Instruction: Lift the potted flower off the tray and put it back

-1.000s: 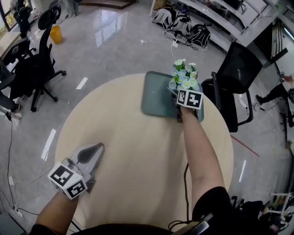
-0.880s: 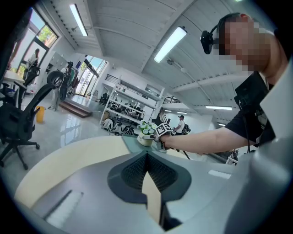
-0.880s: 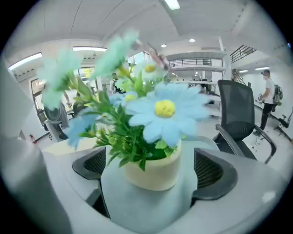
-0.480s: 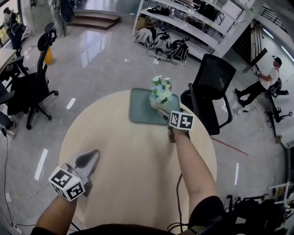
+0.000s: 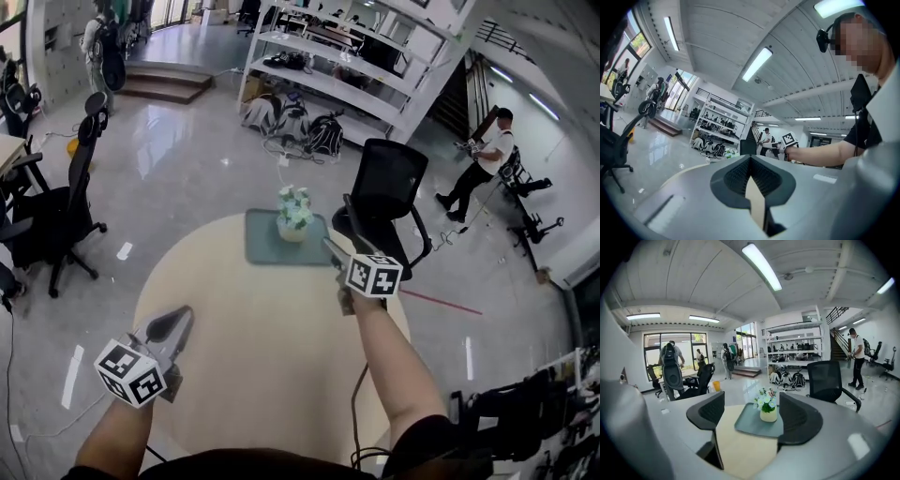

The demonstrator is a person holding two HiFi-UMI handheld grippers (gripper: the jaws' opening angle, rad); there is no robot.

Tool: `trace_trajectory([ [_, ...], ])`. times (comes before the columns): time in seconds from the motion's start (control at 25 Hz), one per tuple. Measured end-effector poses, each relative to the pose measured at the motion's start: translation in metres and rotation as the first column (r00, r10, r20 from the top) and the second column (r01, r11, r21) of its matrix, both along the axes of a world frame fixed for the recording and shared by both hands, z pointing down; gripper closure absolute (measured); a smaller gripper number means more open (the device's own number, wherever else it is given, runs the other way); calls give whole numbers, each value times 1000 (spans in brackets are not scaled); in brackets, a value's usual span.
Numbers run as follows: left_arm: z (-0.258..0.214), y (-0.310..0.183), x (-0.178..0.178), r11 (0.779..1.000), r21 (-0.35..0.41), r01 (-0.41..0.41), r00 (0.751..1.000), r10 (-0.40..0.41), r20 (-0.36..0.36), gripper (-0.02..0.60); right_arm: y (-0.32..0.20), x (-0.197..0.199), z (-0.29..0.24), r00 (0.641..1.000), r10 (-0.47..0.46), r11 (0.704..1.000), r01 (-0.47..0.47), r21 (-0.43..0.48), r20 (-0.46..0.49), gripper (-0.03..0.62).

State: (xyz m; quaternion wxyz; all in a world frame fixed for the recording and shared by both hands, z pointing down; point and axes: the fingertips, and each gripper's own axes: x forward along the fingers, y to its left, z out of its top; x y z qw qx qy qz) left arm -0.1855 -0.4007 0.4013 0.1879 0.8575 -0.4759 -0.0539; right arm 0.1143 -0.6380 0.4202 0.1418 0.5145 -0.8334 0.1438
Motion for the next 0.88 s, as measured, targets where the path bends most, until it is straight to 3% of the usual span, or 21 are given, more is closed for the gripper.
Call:
trace_trajectory([
  [0.2, -26, 31, -5, 1000, 8, -12, 1000, 12, -21, 588, 77, 9, -73, 997, -58, 993, 53, 102, 44, 309],
  [0.4, -49, 57, 11, 999, 22, -34, 999, 34, -17, 588, 157, 43, -121, 990, -78, 985, 58, 164, 120, 383],
  [0.56, -63, 79, 47, 996, 51, -68, 998, 69, -8, 588, 217, 79, -143, 981, -92, 979, 58, 197, 169, 433],
  [0.8, -87, 117, 120, 993, 80, -91, 996, 91, 7, 588, 304, 136, -150, 984, -122, 970, 91, 224, 127, 565],
  [0.88, -91, 135, 148, 992, 89, -92, 996, 92, 10, 588, 334, 154, -145, 982, -139, 971, 109, 214, 131, 580],
])
